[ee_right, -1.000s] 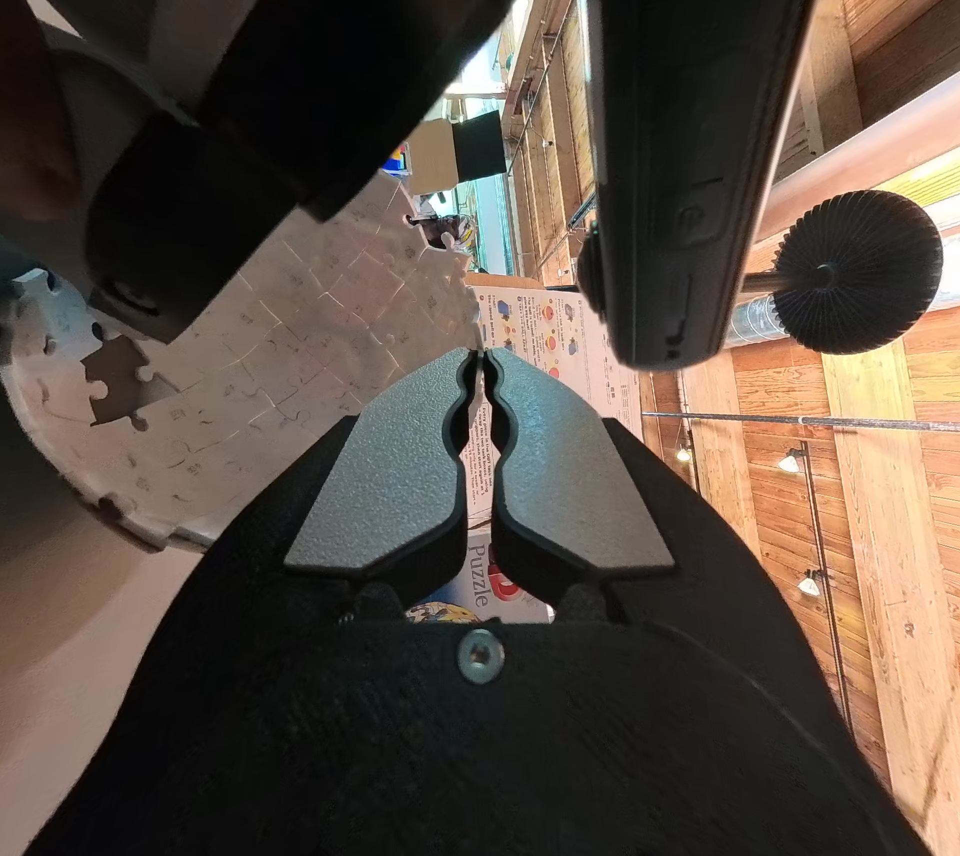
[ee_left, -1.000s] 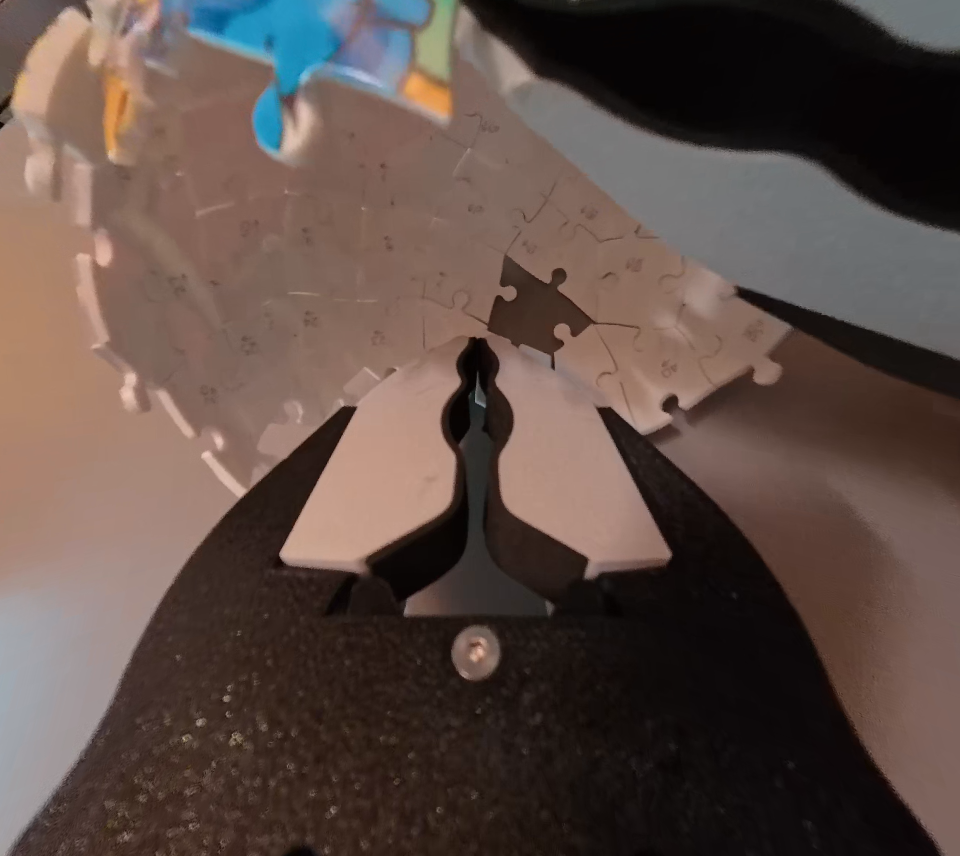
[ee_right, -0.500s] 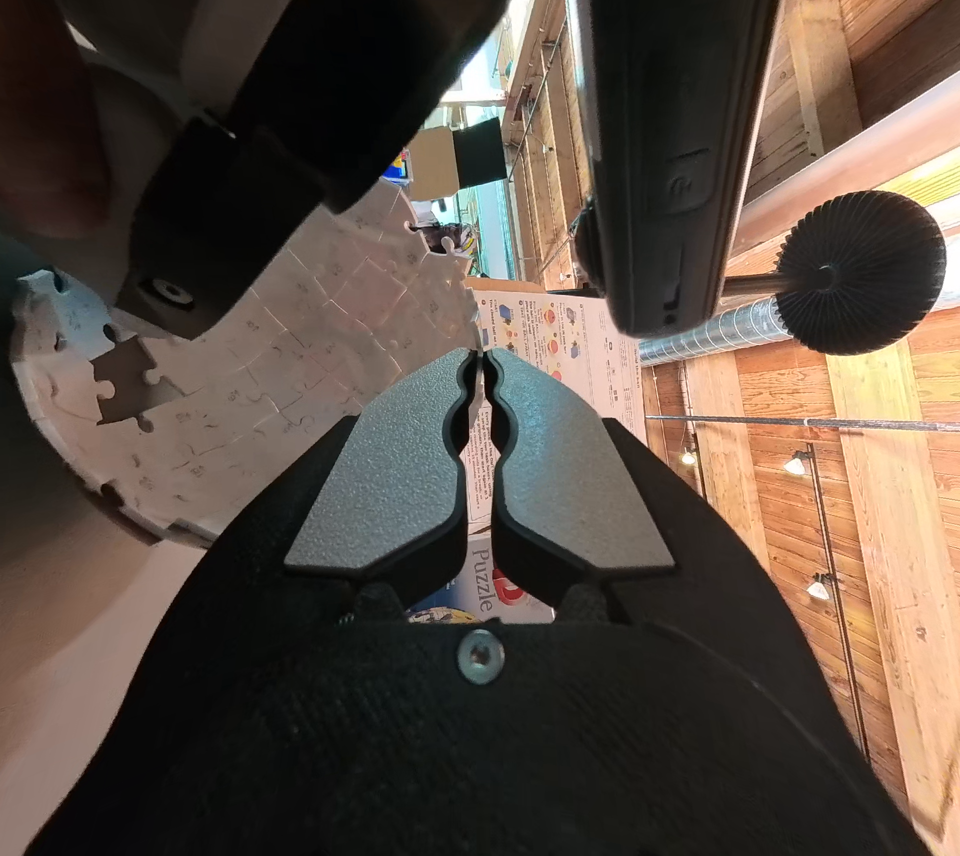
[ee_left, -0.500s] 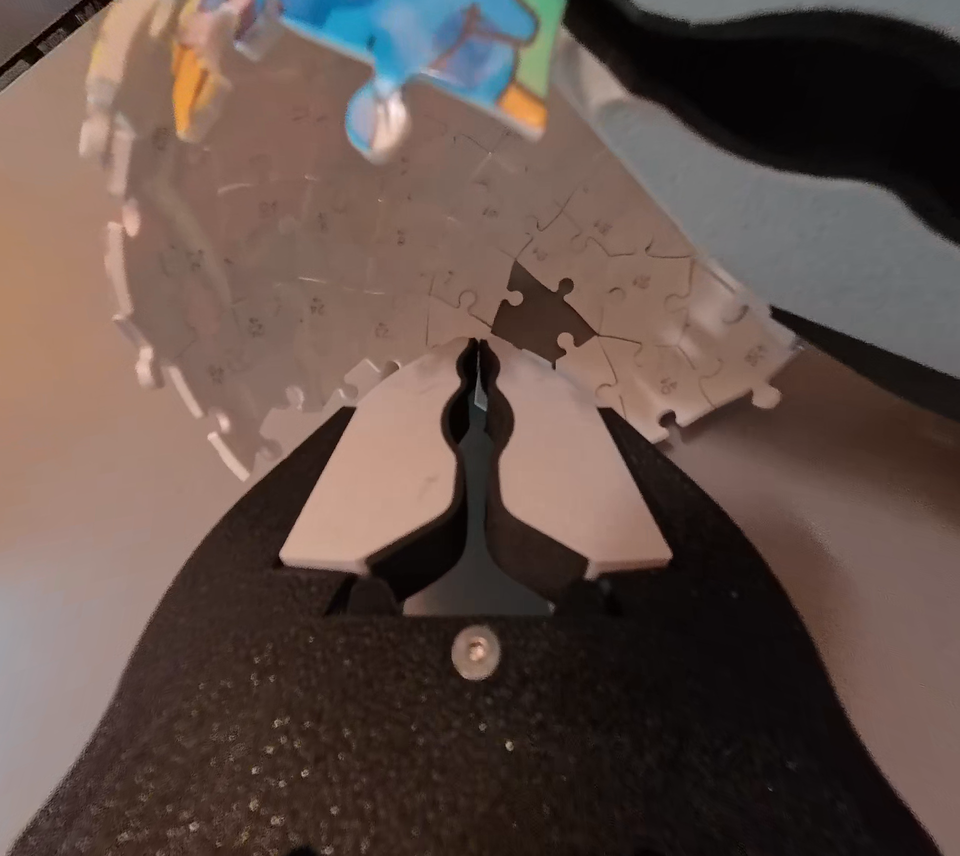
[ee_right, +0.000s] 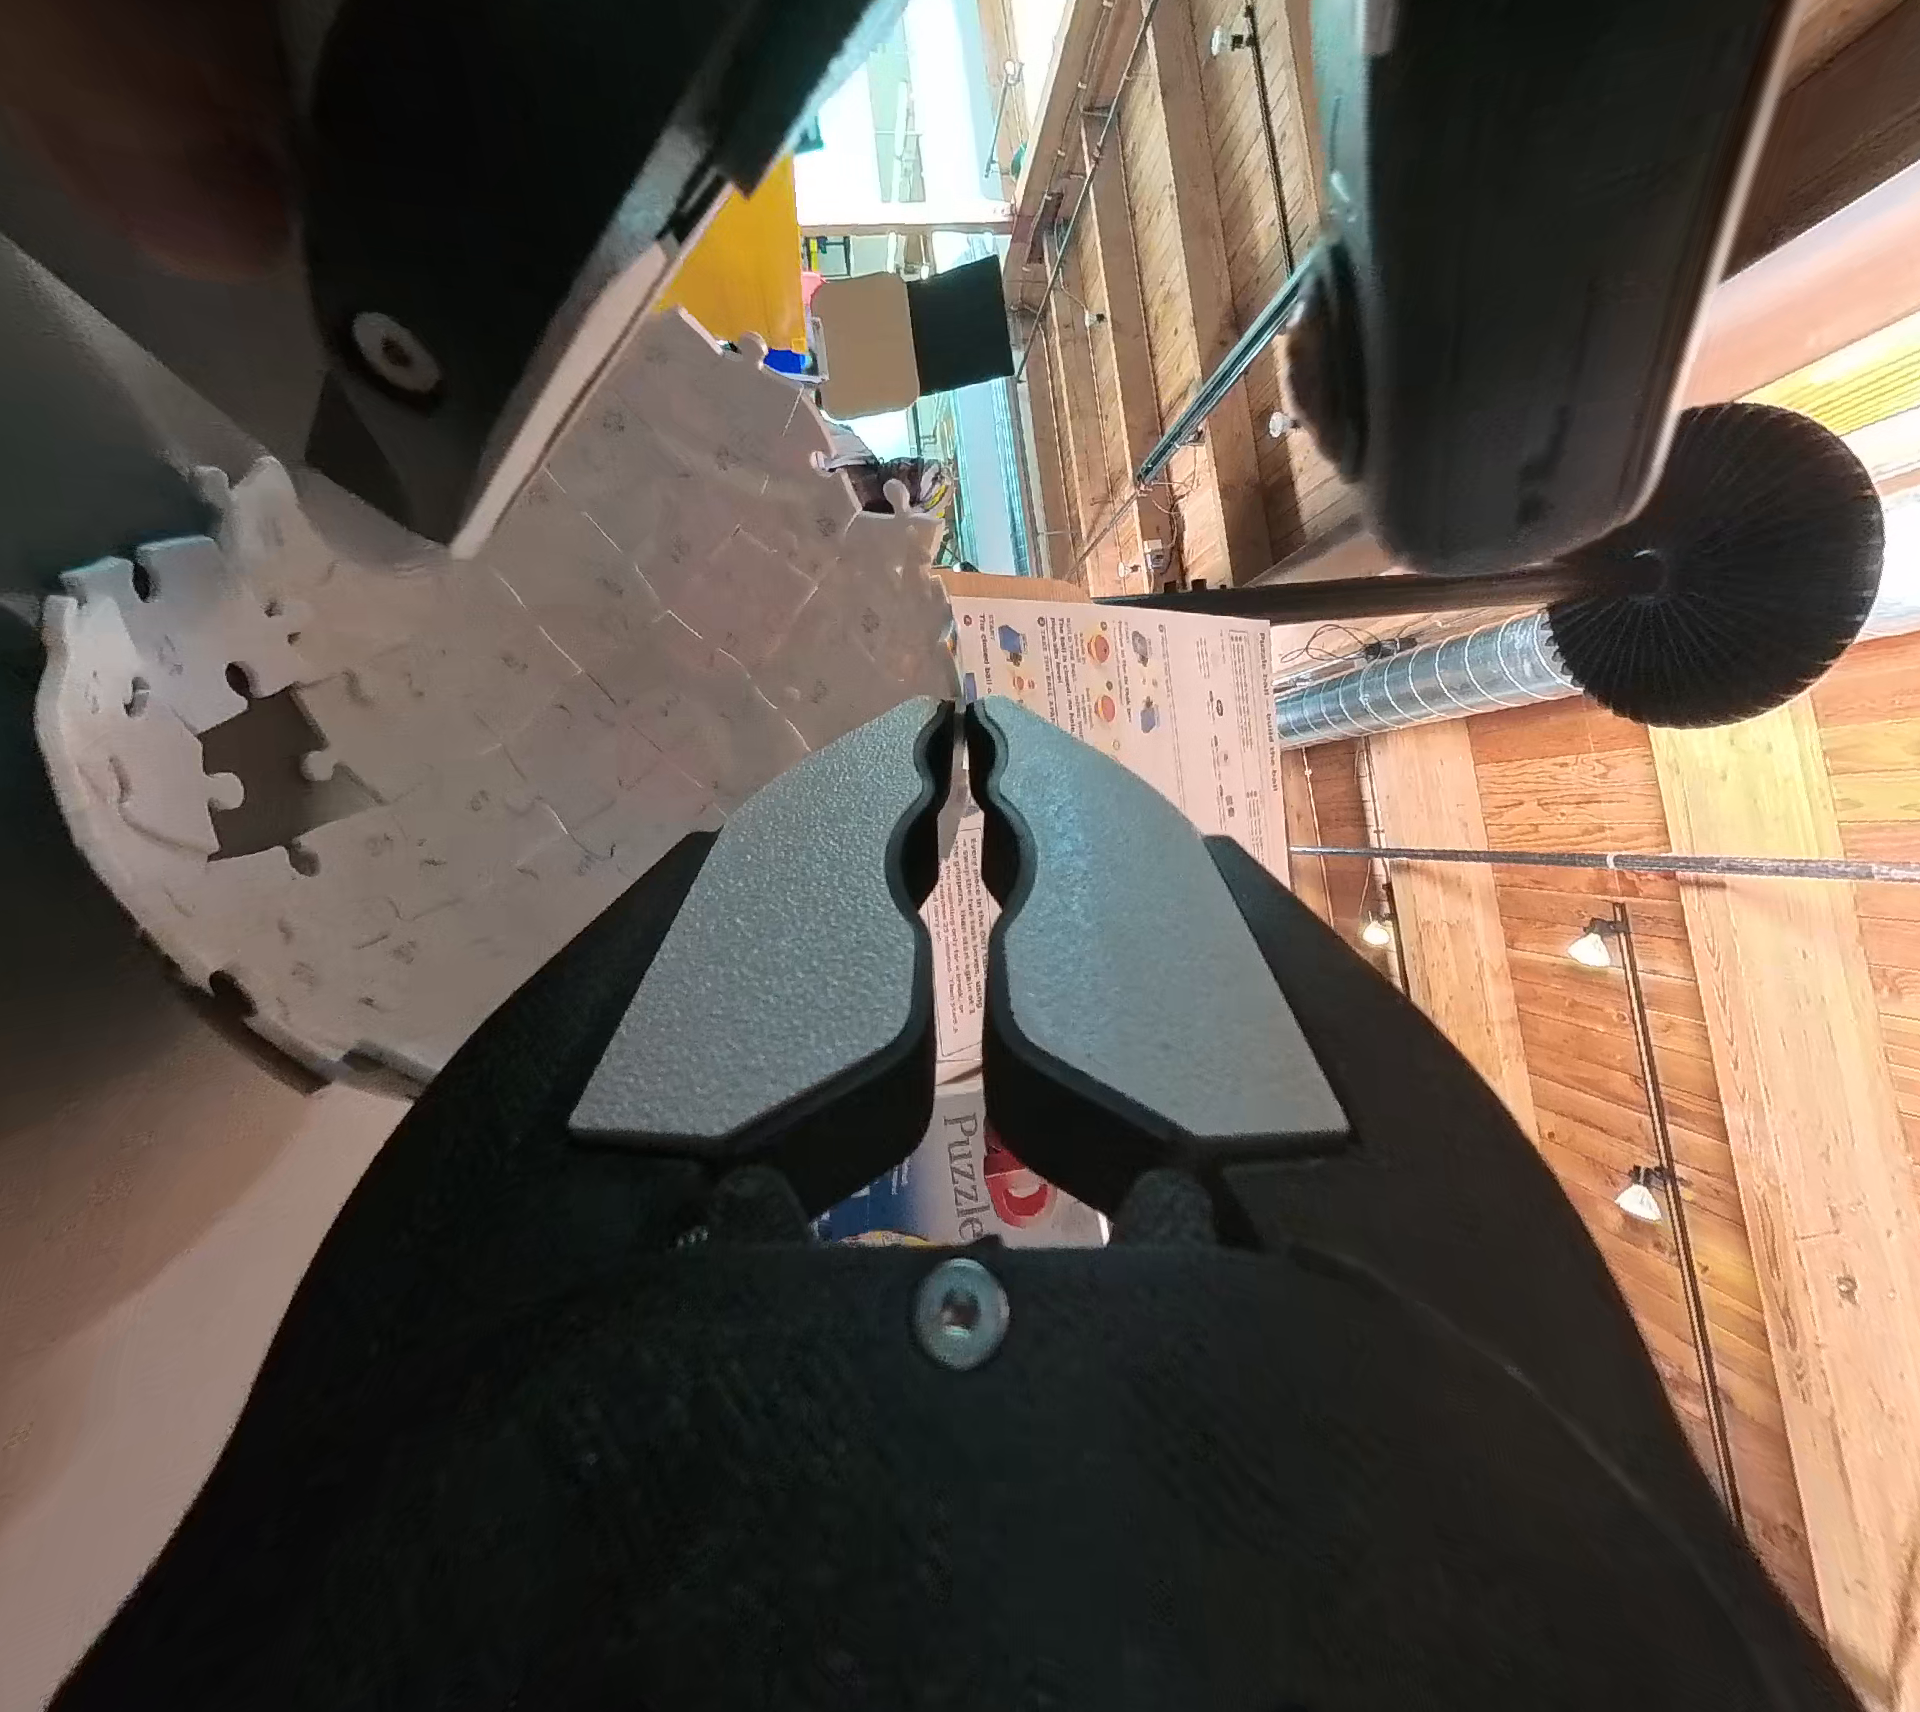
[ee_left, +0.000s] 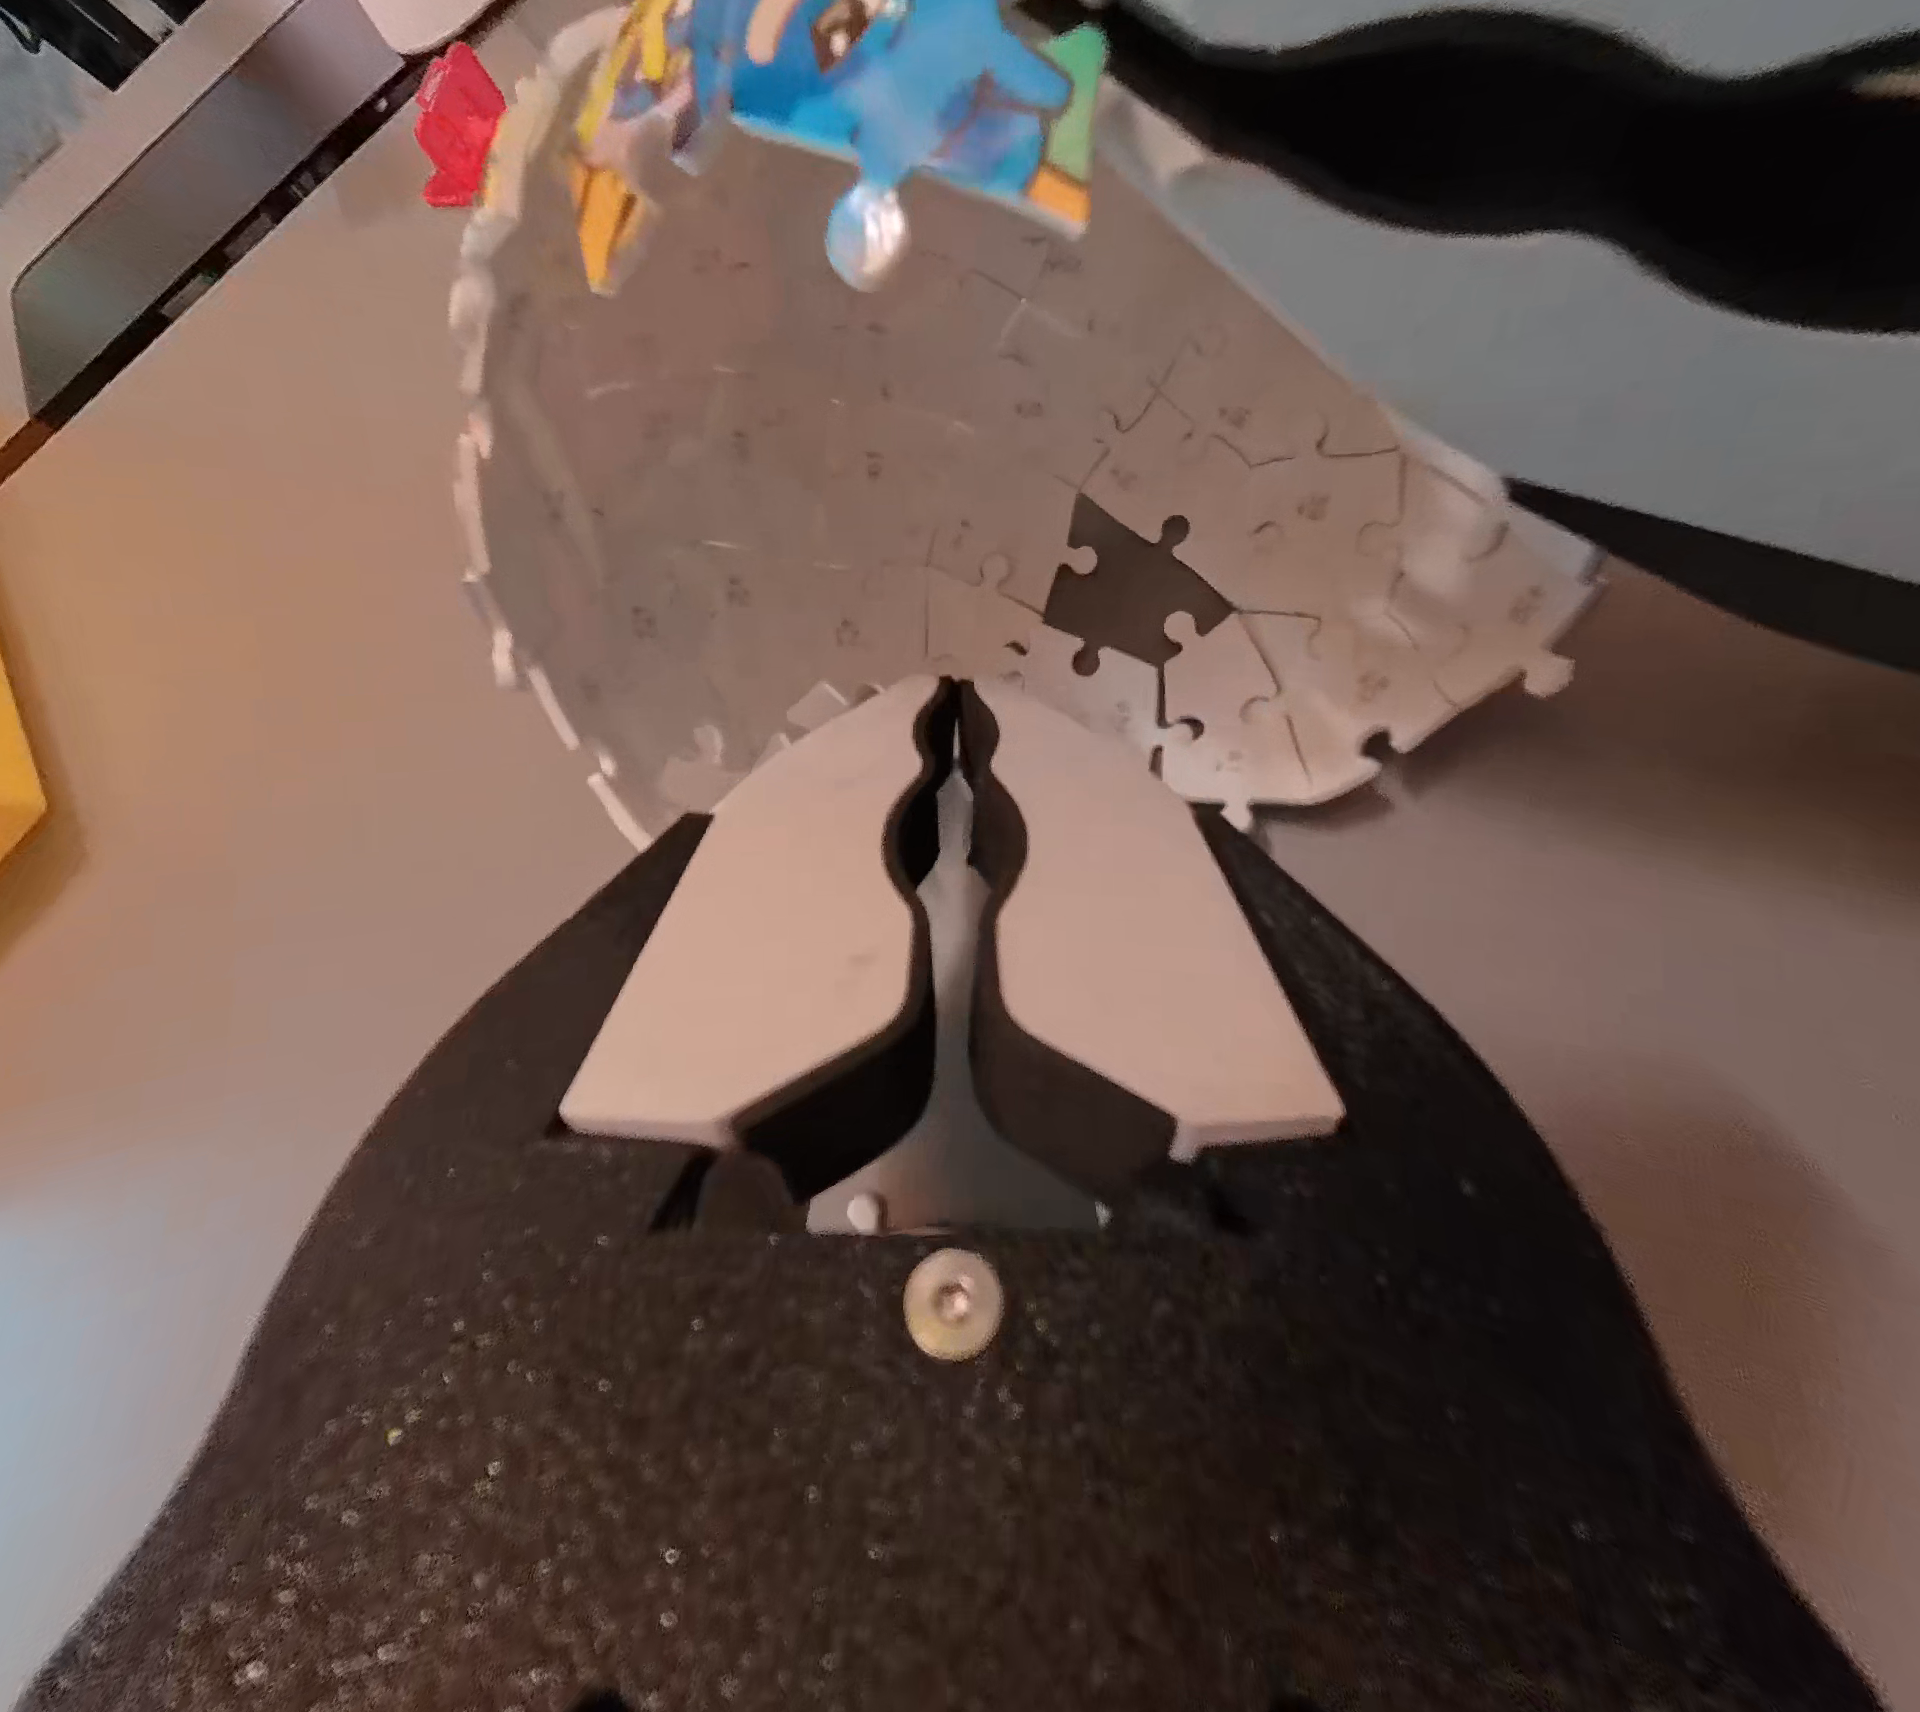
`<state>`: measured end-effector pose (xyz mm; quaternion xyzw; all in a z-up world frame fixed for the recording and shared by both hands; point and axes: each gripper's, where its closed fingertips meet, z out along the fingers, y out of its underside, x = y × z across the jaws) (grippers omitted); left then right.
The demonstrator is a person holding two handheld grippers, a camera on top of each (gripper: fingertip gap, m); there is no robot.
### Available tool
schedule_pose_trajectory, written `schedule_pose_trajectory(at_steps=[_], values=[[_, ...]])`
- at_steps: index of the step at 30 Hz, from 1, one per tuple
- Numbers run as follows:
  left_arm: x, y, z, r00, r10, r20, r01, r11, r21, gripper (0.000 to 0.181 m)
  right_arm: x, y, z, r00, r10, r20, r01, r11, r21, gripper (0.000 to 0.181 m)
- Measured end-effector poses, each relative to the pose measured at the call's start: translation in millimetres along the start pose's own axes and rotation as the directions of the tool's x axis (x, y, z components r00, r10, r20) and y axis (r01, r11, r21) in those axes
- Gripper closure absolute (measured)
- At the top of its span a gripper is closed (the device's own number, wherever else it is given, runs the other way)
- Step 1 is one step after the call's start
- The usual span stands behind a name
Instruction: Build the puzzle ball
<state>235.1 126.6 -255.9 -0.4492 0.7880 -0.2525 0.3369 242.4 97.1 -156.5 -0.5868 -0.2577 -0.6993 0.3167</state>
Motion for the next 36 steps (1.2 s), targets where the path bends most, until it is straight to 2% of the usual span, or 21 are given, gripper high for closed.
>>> schedule_pose_trajectory(at_steps=[5,11,15,24,28,36], values=[[3.9,12.2,4.5,1.0,0.005,-0.017,-0.006,0.999,-0.049,0.181,0.1,-1.1,-0.4,1.0,0.003,0.001,-0.003,1.0,0.011,0.179],[4.4,7.5,7.0,1.0,0.008,-0.01,-0.008,1.0,-0.029,0.181,0.0,-3.5,-1.0,1.0,-0.004,0.004,0.004,1.0,0.028,0.179],[4.4,-1.4,8.3,1.0,0.026,-0.018,-0.026,0.999,0.025,0.181,0.1,-4.3,-0.6,1.0,-0.005,0.007,0.005,0.999,0.036,0.179],[6.4,-1.8,12.8,0.993,0.116,0.007,-0.116,0.993,0.012,0.181,0.7,-4.5,-1.2,1.0,0.023,0.01,-0.024,0.999,0.048,0.179],[14.0,-7.6,12.6,0.993,0.11,-0.05,-0.107,0.993,0.056,0.181,1.0,-3.9,-1.5,0.999,0.032,0.01,-0.032,0.998,0.049,0.179],[16.1,-2.3,18.4,0.993,0.067,-0.1,-0.068,0.998,-0.007,0.181,1.5,-2.9,-2.5,0.999,0.052,0.009,-0.052,0.998,0.048,0.179]])
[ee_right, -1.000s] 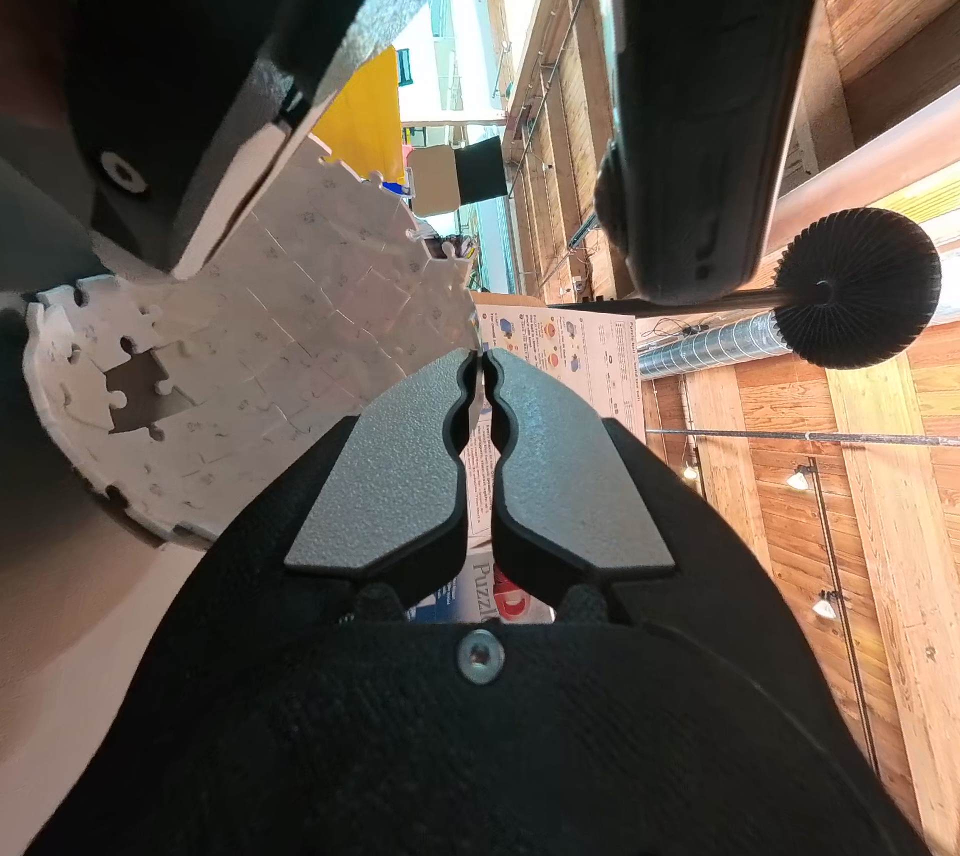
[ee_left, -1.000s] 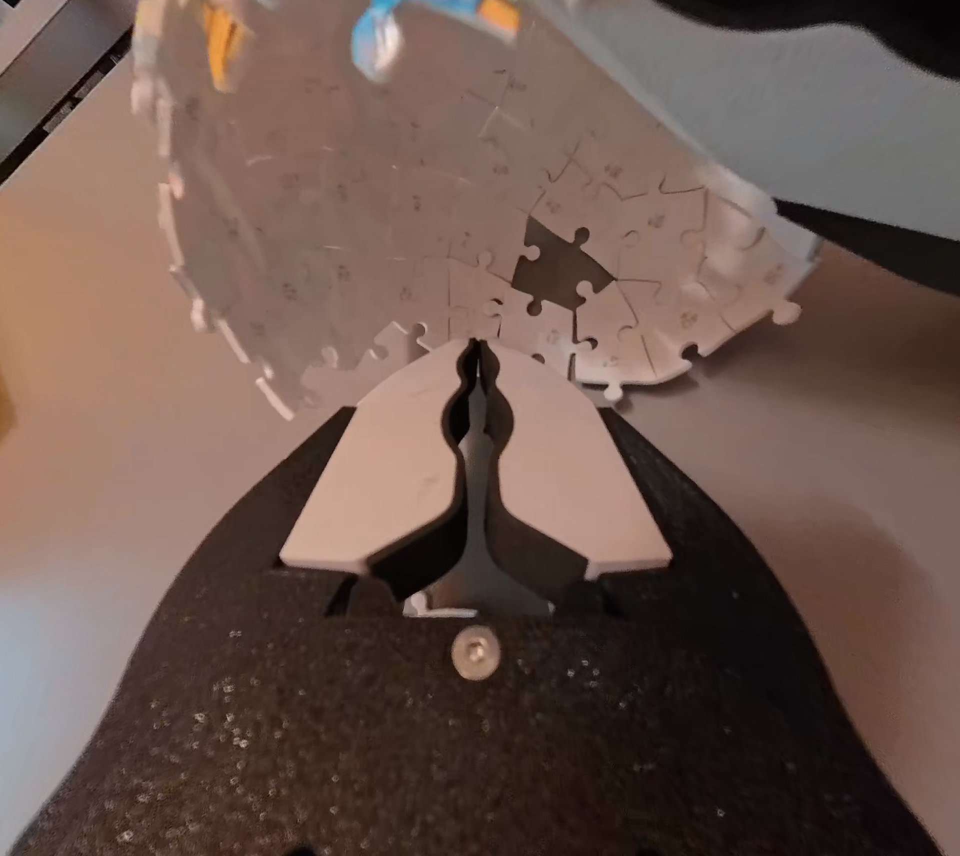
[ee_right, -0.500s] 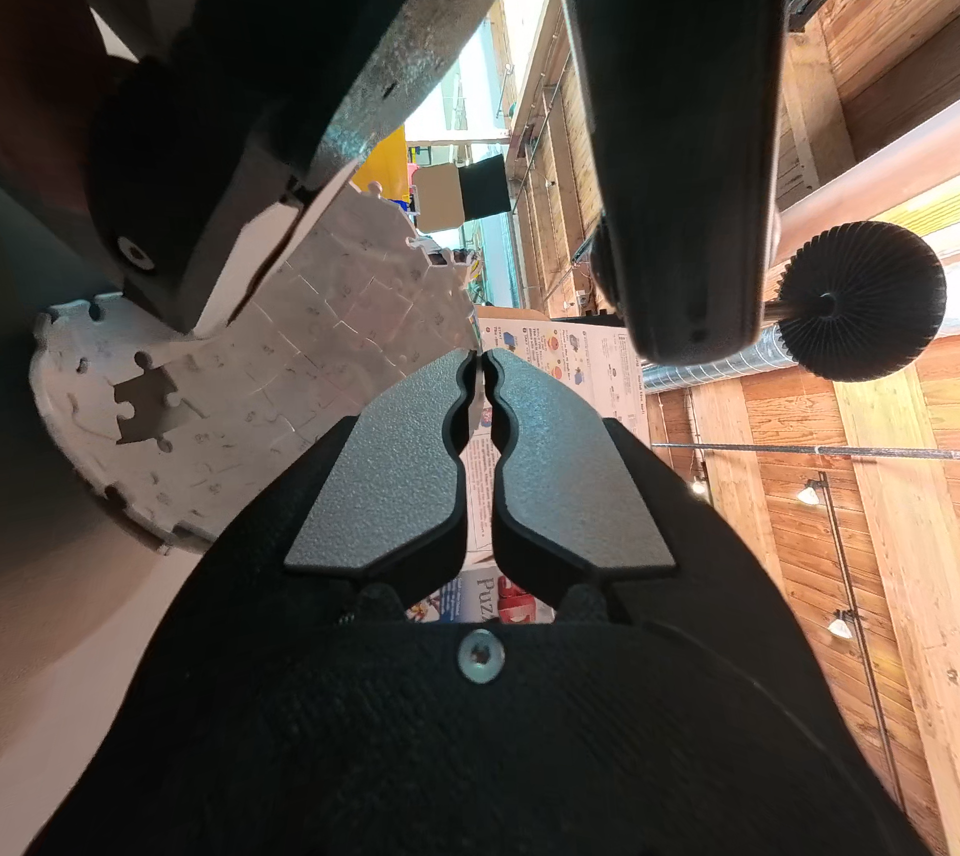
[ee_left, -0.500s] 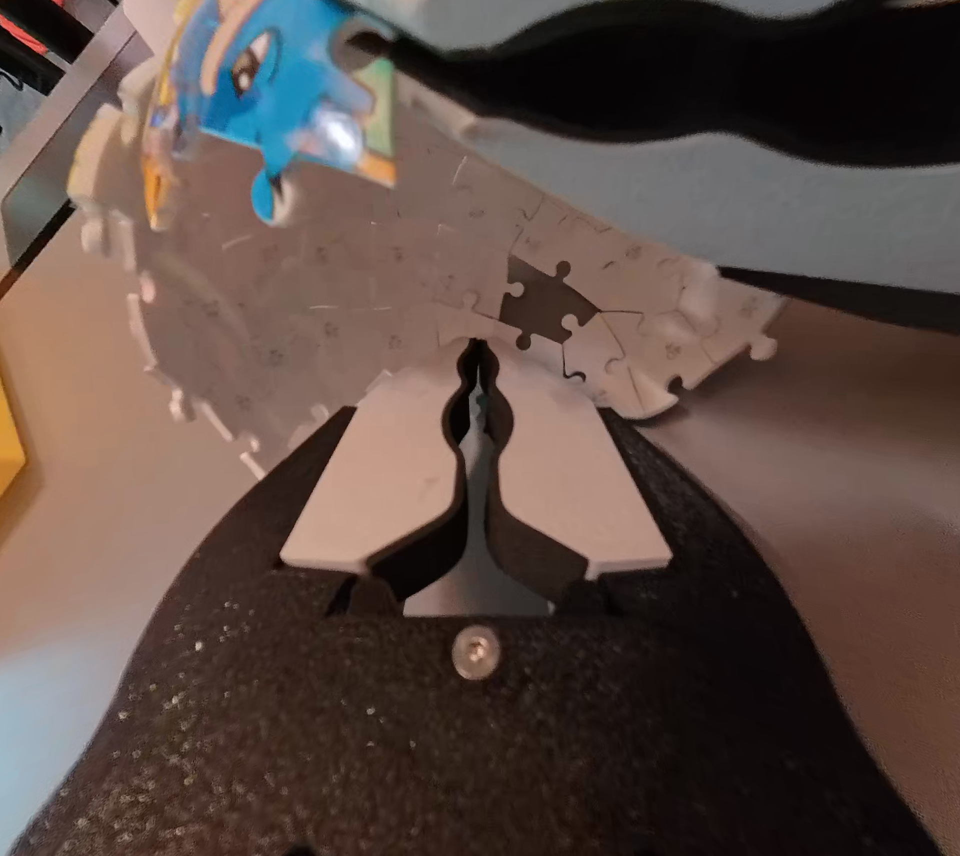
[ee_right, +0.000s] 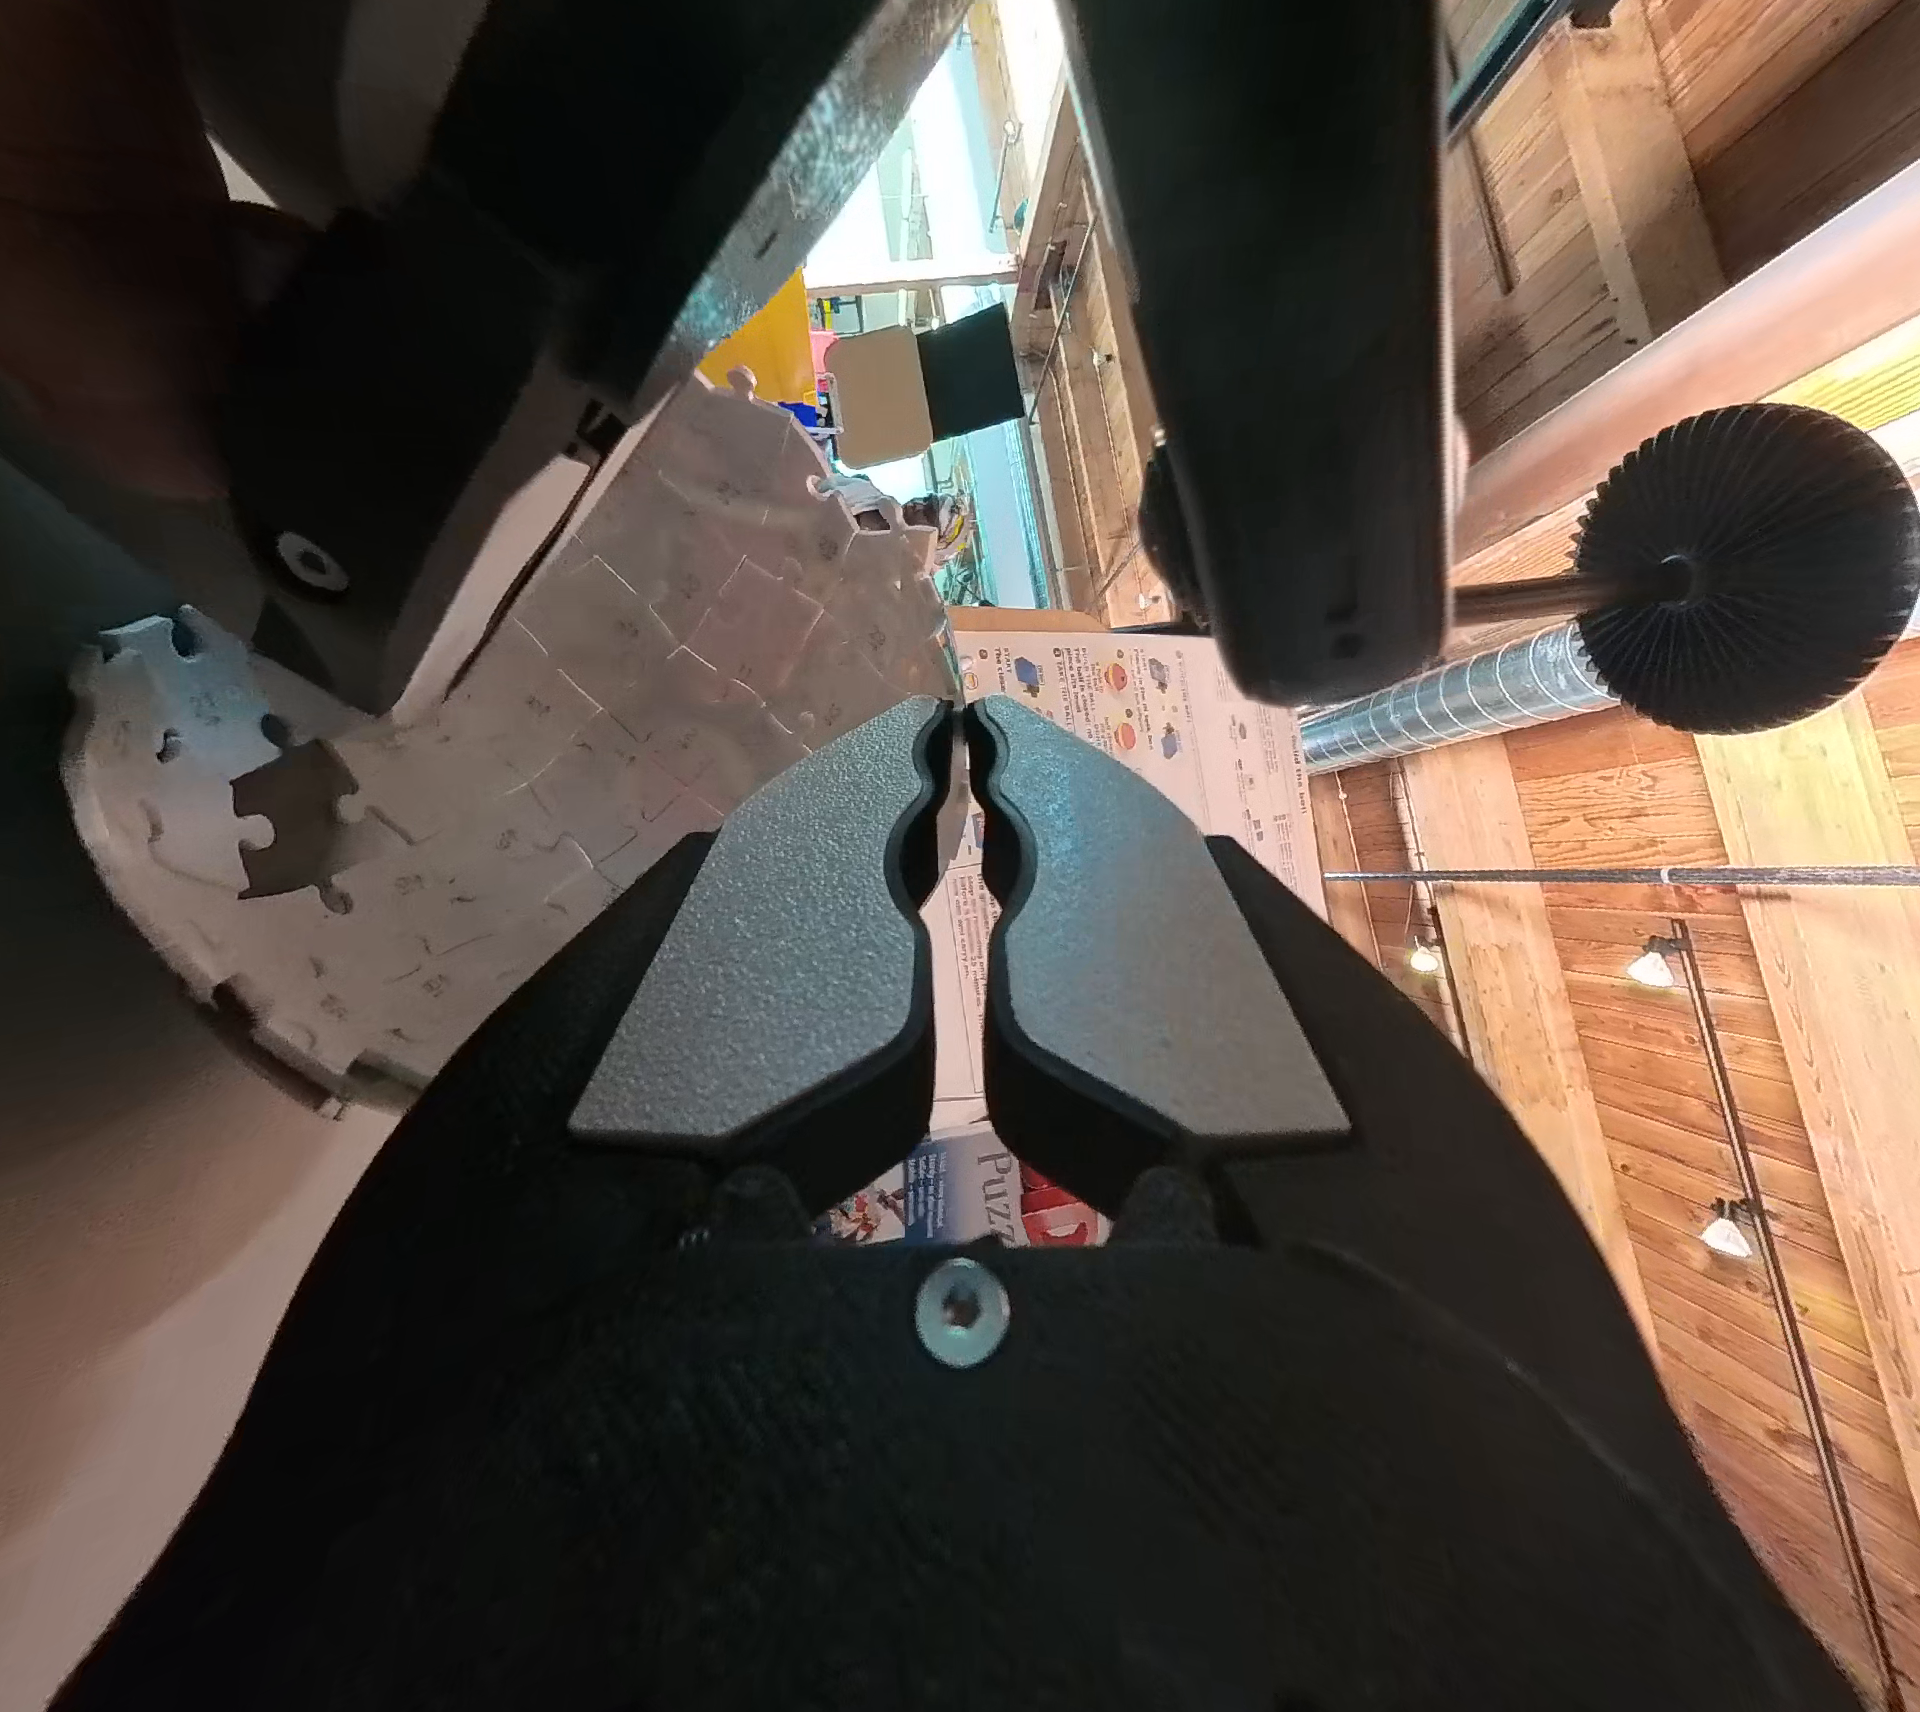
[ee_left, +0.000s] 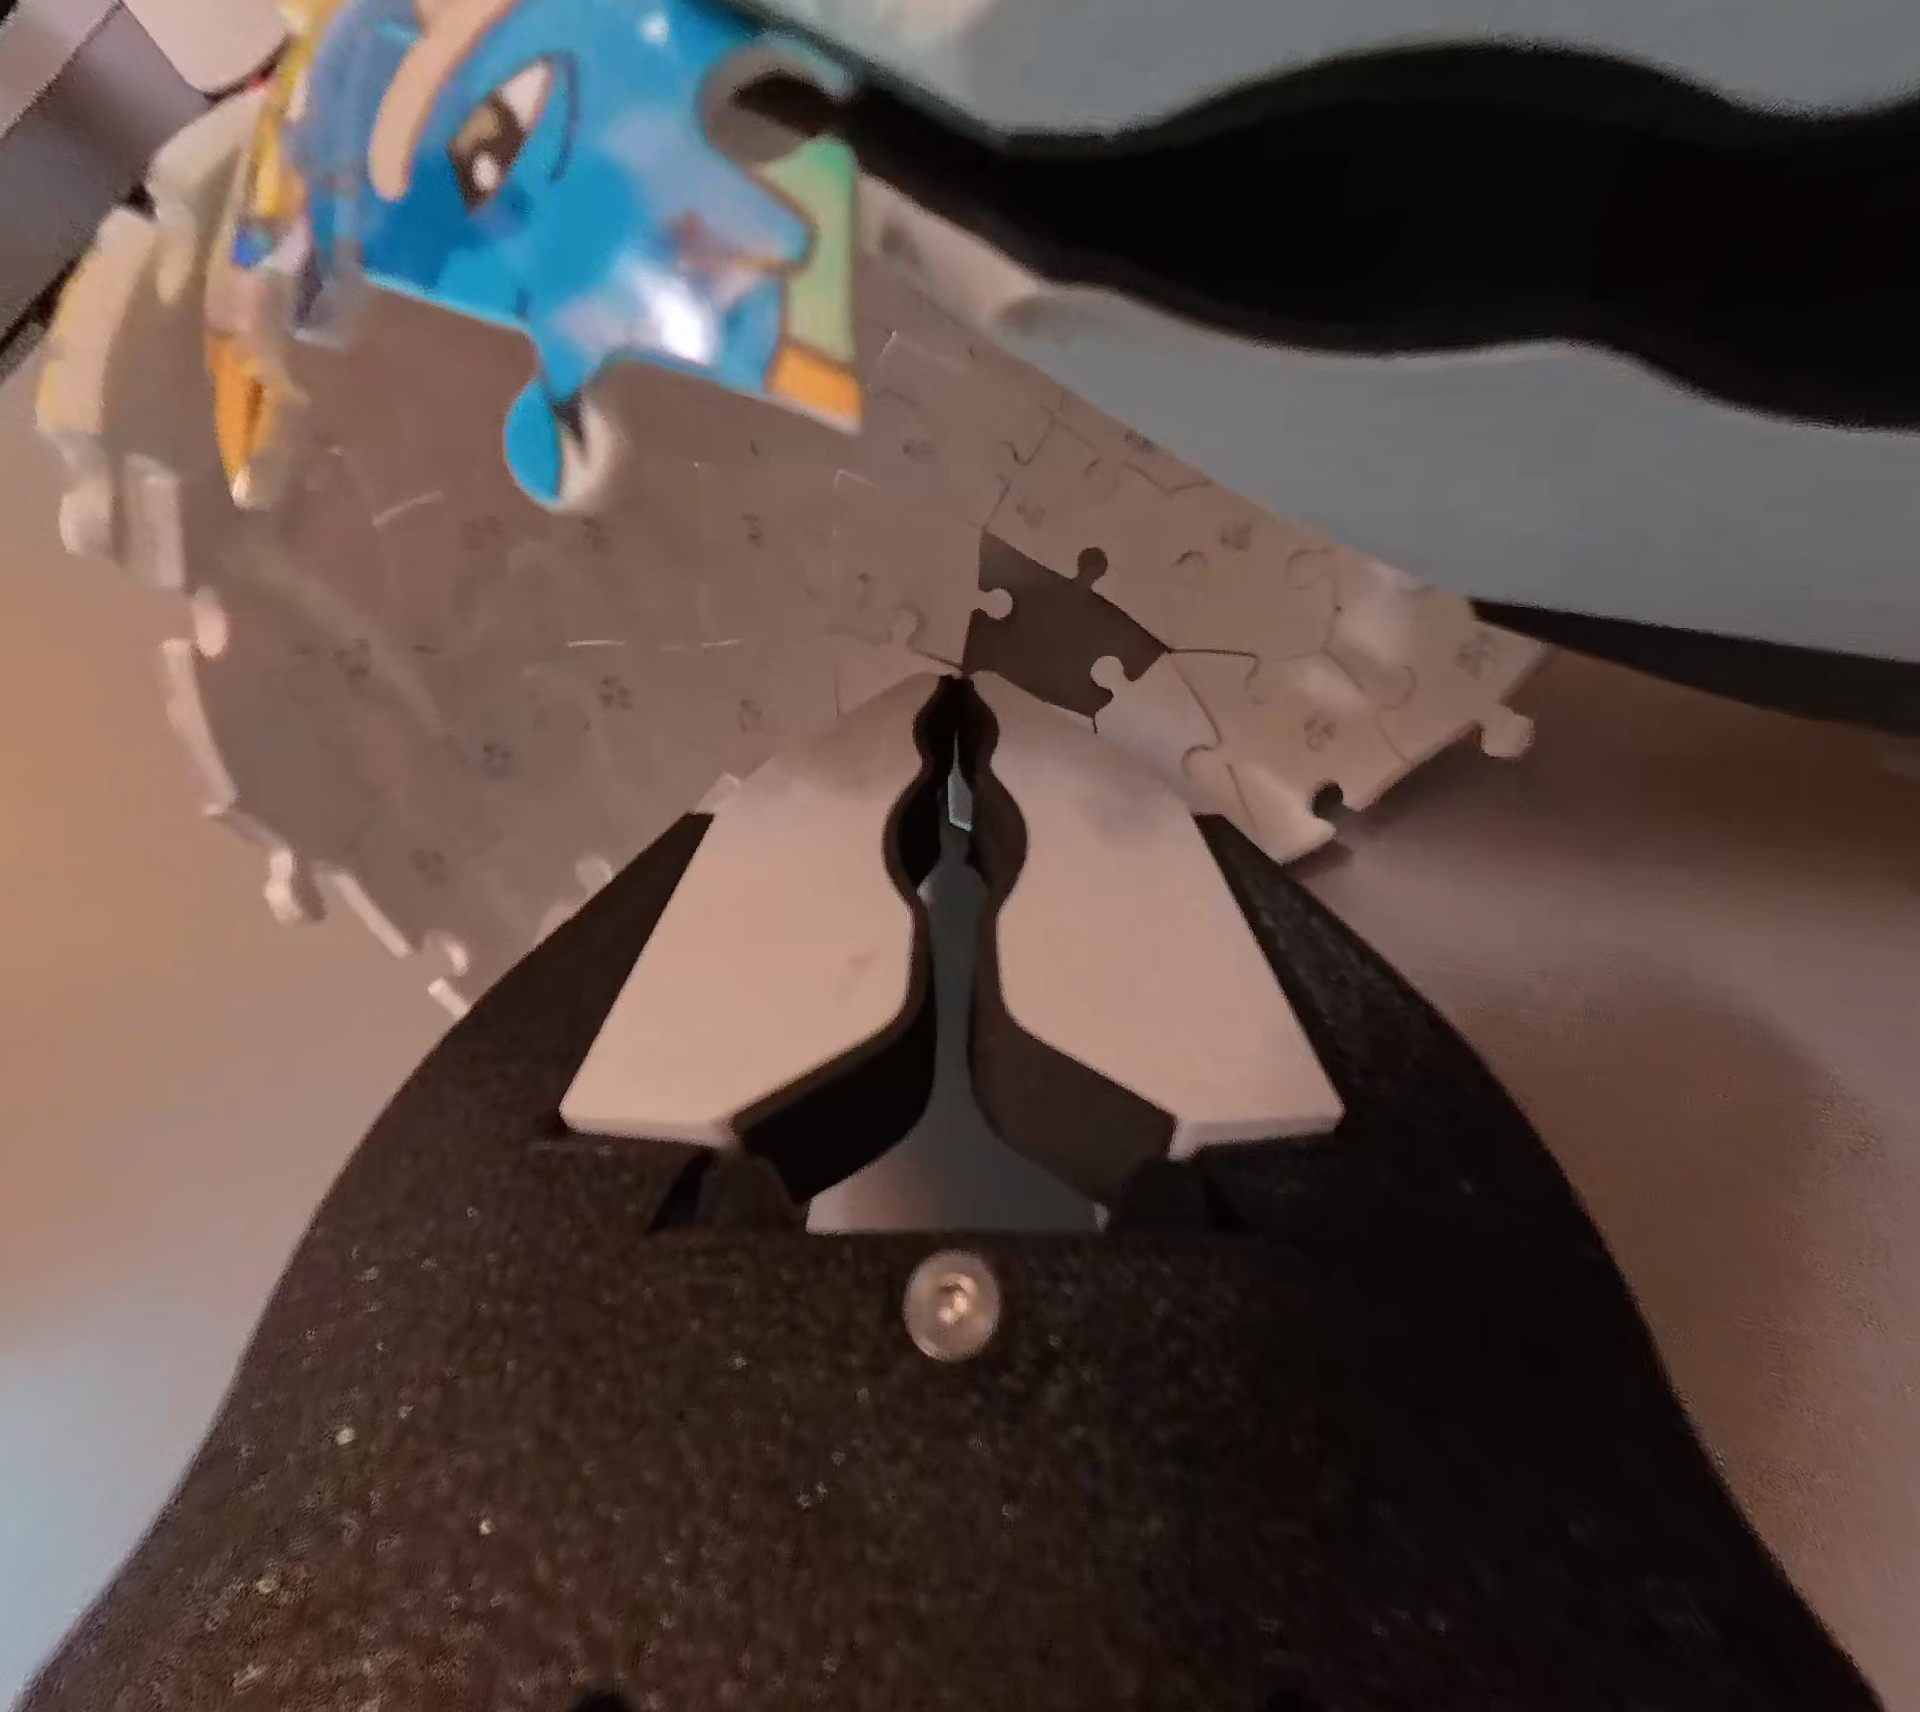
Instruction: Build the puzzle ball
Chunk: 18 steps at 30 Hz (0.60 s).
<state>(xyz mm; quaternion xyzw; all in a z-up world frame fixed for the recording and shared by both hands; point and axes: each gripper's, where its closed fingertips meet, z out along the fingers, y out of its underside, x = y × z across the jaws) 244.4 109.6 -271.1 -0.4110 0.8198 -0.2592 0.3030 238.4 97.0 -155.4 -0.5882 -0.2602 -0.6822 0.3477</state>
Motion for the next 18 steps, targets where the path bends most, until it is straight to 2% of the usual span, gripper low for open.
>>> schedule_pose_trajectory(at_steps=[6,18], values=[[0.6,0.2,2.7,0.999,-0.049,-0.023,0.048,0.998,-0.035,0.181,0.6,2.9,0.4,1.0,0.011,0.005,-0.011,1.0,-0.007,0.179],[-14.8,-0.7,-15.0,0.998,-0.047,0.048,0.045,0.998,0.041,0.181,0.4,1.1,-1.6,1.0,0.009,0.009,-0.009,1.0,0.002,0.179]])
